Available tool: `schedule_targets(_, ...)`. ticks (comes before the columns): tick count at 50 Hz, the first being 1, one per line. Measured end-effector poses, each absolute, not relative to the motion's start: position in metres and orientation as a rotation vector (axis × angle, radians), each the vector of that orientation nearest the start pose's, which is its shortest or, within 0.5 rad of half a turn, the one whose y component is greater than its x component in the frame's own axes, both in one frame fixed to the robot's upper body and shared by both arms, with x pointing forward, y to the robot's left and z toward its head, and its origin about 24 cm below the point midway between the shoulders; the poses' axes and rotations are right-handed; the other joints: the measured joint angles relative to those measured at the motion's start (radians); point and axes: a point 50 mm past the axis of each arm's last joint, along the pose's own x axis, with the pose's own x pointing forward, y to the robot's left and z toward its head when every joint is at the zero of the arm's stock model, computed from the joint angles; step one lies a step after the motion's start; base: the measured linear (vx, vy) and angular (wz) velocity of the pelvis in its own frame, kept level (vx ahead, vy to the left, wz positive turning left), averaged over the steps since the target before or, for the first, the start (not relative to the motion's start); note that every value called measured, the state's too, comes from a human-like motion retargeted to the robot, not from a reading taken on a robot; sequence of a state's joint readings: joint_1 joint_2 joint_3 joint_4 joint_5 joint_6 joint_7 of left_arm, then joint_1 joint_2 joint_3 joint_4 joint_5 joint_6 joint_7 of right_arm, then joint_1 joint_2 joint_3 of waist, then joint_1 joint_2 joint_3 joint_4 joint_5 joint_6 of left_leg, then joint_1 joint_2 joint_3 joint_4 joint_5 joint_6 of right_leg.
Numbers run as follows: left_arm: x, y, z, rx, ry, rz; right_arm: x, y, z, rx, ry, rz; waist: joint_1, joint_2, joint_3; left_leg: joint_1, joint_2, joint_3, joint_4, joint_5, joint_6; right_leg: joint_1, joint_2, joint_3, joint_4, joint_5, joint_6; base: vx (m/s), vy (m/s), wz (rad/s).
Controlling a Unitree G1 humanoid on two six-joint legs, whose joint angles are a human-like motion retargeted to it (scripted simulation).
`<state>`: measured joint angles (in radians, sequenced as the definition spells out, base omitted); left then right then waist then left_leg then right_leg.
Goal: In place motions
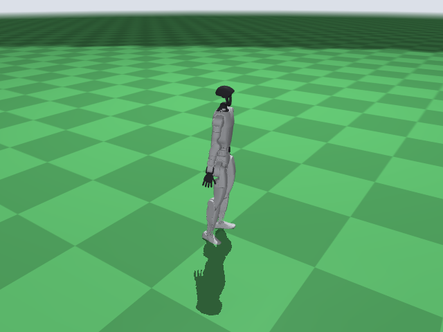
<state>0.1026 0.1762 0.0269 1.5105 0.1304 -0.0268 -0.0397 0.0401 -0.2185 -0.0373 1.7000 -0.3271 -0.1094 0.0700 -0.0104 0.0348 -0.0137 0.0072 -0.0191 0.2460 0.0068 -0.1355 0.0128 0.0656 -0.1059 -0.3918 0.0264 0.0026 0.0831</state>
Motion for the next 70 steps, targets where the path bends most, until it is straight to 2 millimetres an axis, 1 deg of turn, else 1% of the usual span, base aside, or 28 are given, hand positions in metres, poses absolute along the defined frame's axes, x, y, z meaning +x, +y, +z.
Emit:
schedule_targets(2,-0.037,0.207,-0.176,0.162,1.654,0.001,-0.04,-0.227,-0.169,-0.26,1.691,0.144,-0.004,0.0,-0.001,0.001,0.0,0.001,0.0,-0.001,0.001,-0.001,0.0,0.002,0.0,0.0,0.001,0.0,0.0,0.0)
schedule_targets(5,-0.059,0.191,-0.175,0.155,1.736,-0.083,-0.05,-0.221,-0.168,-0.213,1.727,0.2,-0.009,-0.001,-0.001,0.005,-0.001,0.003,-0.001,-0.004,0.002,0.0,0.0,0.006,0.0,0.0,0.001,0.0,0.0,0.0)
schedule_targets(7,-0.068,0.185,-0.174,0.159,1.762,-0.153,-0.051,-0.22,-0.168,-0.222,1.743,0.264,-0.02,-0.005,-0.003,0.003,-0.006,-0.004,0.002,-0.004,0.001,0.004,0.005,-0.002,-0.007,-0.001,-0.008,0.01,0.0,0.23)
schedule_targets(10,-0.073,0.18,-0.174,0.197,1.77,-0.255,-0.045,-0.222,-0.169,-0.303,1.733,0.32,-0.058,-0.018,-0.004,-0.022,0.008,-0.035,0.034,-0.001,-0.026,0.012,-0.018,-0.033,-0.009,0.001,-0.004,0.01,0.01,0.38)
schedule_targets(14,-0.061,0.192,-0.175,0.33,1.717,-0.291,-0.025,-0.226,-0.171,-0.447,1.642,0.361,-0.014,-0.002,-0.003,-0.002,0.006,0.005,0.013,-0.003,-0.007,0.001,-0.004,0.011,-0.002,0.003,-0.003,0.0,0.01,-0.41)
schedule_targets(18,-0.049,0.201,-0.176,0.365,1.679,-0.303,-0.008,-0.228,-0.172,-0.527,1.562,0.344,-0.004,-0.003,-0.013,0.0,0.002,0.005,0.007,-0.003,-0.005,-0.003,-0.005,0.01,-0.002,0.002,-0.004,0.0,0.0,0.0)
schedule_targets(20,-0.045,0.202,-0.176,0.345,1.677,-0.273,-0.002,-0.227,-0.173,-0.511,1.542,0.312,0.0,-0.004,-0.02,-0.003,0.001,0.004,0.007,-0.002,-0.005,-0.005,-0.005,0.01,-0.002,0.002,-0.005,0.0,0.0,0.0)
schedule_targets(27,-0.026,0.196,-0.178,0.197,1.654,-0.221,0.013,-0.223,-0.173,-0.341,1.524,0.173,-0.009,-0.004,-0.028,-0.008,-0.002,-0.008,0.01,0.001,-0.006,0.002,-0.006,-0.005,-0.003,0.0,-0.004,0.0,0.0,0.0)
schedule_targets(31,0.0,0.2,-0.178,0.162,1.623,-0.245,0.026,-0.225,-0.171,-0.223,1.534,0.079,-0.012,-0.005,-0.036,-0.009,-0.002,-0.013,0.011,0.004,-0.006,0.005,-0.006,-0.01,-0.004,0.001,-0.005,-0.07,0.01,0.08)
schedule_targets(33,0.02,0.204,-0.177,0.142,1.585,-0.26,0.04,-0.227,-0.169,-0.152,1.511,0.02,-0.009,-0.005,-0.049,-0.012,-0.002,-0.012,0.011,0.005,-0.006,0.002,-0.006,-0.012,-0.004,0.002,-0.006,-0.07,0.01,0.01)
schedule_targets(34,0.033,0.206,-0.176,0.135,1.557,-0.257,0.051,-0.229,-0.168,-0.125,1.483,-0.01,-0.008,-0.006,-0.056,-0.014,-0.002,-0.012,0.011,0.005,-0.006,0.001,-0.006,-0.013,-0.004,0.002,-0.007,0.0,0.0,0.0)
schedule_targets(35,0.047,0.208,-0.174,0.13,1.527,-0.251,0.064,-0.23,-0.166,-0.101,1.45,-0.039,-0.006,-0.006,-0.064,-0.015,-0.002,-0.012,0.012,0.006,-0.005,-0.001,-0.006,-0.013,-0.004,0.003,-0.007,0.0,0.0,0.0)
schedule_targets(37,0.082,0.212,-0.168,0.12,1.445,-0.216,0.097,-0.233,-0.159,-0.087,1.354,-0.084,-0.005,-0.009,-0.08,-0.018,-0.003,-0.013,0.013,0.007,-0.005,-0.001,-0.006,-0.014,-0.004,0.004,-0.009,-0.07,-0.01,0.03)
schedule_targets(40,0.144,0.214,-0.151,0.084,1.286,-0.151,0.159,-0.233,-0.141,-0.089,1.177,-0.107,-0.007,-0.013,-0.103,-0.02,-0.004,-0.015,0.014,0.009,-0.004,0.0,-0.006,-0.018,-0.004,0.005,-0.01,-0.07,0.0,0.05)
schedule_targets(42,0.196,0.216,-0.129,0.053,1.129,-0.1,0.207,-0.232,-0.119,-0.087,1.04,-0.1,-0.013,-0.014,-0.113,-0.024,-0.004,-0.017,0.018,0.01,-0.003,0.001,-0.005,-0.02,-0.003,0.004,-0.01,-0.1,0.02,0.09)
schedule_targets(45,0.266,0.216,-0.085,0.026,0.897,-0.064,0.27,-0.23,-0.078,-0.098,0.83,-0.101,-0.024,-0.015,-0.141,-0.03,-0.002,-0.023,0.021,0.011,-0.003,0.001,-0.002,-0.025,-0.003,0.003,-0.009,-0.07,0.02,0.12)
schedule_targets(47,0.311,0.212,-0.044,0.003,0.738,-0.074,0.311,-0.227,-0.04,-0.114,0.67,-0.108,-0.028,-0.011,-0.158,-0.04,0.001,-0.025,0.023,0.01,-0.003,-0.007,-0.001,-0.027,-0.001,0.002,-0.008,0.0,0.0,0.0)
schedule_targets(49,0.348,0.209,-0.001,-0.017,0.581,-0.09,0.346,-0.225,0.001,-0.133,0.515,-0.113,-0.026,-0.007,-0.182,-0.049,0.004,-0.023,0.024,0.008,-0.003,-0.017,0.001,-0.025,0.0,0.001,-0.007,0.0,0.0,0.0)
schedule_targets(50,0.365,0.207,0.025,-0.029,0.498,-0.095,0.362,-0.224,0.025,-0.141,0.432,-0.116,-0.023,-0.003,-0.192,-0.055,0.005,-0.022,0.025,0.006,-0.003,-0.024,0.001,-0.023,0.0,0.001,-0.007,0.0,0.0,0.0)
schedule_targets(52,0.391,0.204,0.072,-0.061,0.348,-0.089,0.388,-0.221,0.072,-0.143,0.271,-0.121,-0.014,0.001,-0.217,-0.065,0.006,-0.017,0.026,0.003,-0.003,-0.038,0.001,-0.016,0.001,0.0,-0.007,0.08,0.04,-0.18)
schedule_targets(55,0.416,0.198,0.142,-0.162,0.128,-0.072,0.413,-0.216,0.145,-0.127,0.03,-0.125,0.004,0.004,-0.253,-0.077,0.007,-0.011,0.026,-0.003,-0.003,-0.057,0.001,-0.005,0.003,-0.002,-0.005,0.12,0.03,-0.17)
schedule_targets(58,0.427,0.198,0.213,-0.286,-0.1,-0.059,0.423,-0.214,0.221,-0.128,-0.2,-0.131,0.018,0.005,-0.288,-0.092,0.008,-0.005,0.024,-0.007,-0.004,-0.081,0.001,0.008,0.006,-0.005,-0.003,0.13,0.02,-0.18)
schedule_targets(60,0.426,0.205,0.262,-0.337,-0.26,-0.046,0.421,-0.214,0.271,-0.143,-0.346,-0.136,0.031,0.006,-0.315,-0.109,0.011,0.002,0.021,-0.01,-0.005,-0.104,0.001,0.018,0.007,-0.006,-0.002,0.11,0.01,-0.25)
schedule_targets(62,0.419,0.213,0.308,-0.35,-0.403,-0.022,0.413,-0.216,0.321,-0.174,-0.483,-0.152,0.044,0.005,-0.335,-0.128,0.015,0.008,0.02,-0.012,-0.006,-0.127,0.003,0.027,0.009,-0.007,-0.001,0.06,-0.02,-0.24)
schedule_targets(65,0.4,0.22,0.376,-0.324,-0.593,0.001,0.389,-0.22,0.395,-0.23,-0.693,-0.188,0.058,-0.003,-0.339,-0.149,0.019,0.014,0.019,-0.014,-0.007,-0.153,0.006,0.035,0.01,-0.007,0.001,-0.03,-0.06,-0.14)
schedule_targets(66,0.392,0.219,0.397,-0.314,-0.653,-0.008,0.378,-0.224,0.417,-0.247,-0.759,-0.211,0.065,-0.007,-0.336,-0.155,0.021,0.014,0.019,-0.014,-0.008,-0.159,0.005,0.037,0.01,-0.008,0.001,-0.05,-0.05,-0.06)
schedule_targets(68,0.372,0.215,0.437,-0.307,-0.78,-0.03,0.351,-0.232,0.459,-0.27,-0.89,-0.264,0.082,-0.012,-0.327,-0.168,0.023,0.015,0.018,-0.014,-0.01,-0.172,0.005,0.039,0.011,-0.009,0.003,-0.12,-0.01,-0.03)
schedule_targets(70,0.347,0.215,0.474,-0.31,-0.929,-0.05,0.321,-0.236,0.497,-0.275,-1.026,-0.314,0.096,-0.009,-0.31,-0.18,0.024,0.014,0.017,-0.013,-0.012,-0.183,0.005,0.039,0.011,-0.01,0.005,-0.2,0.06,0.03)
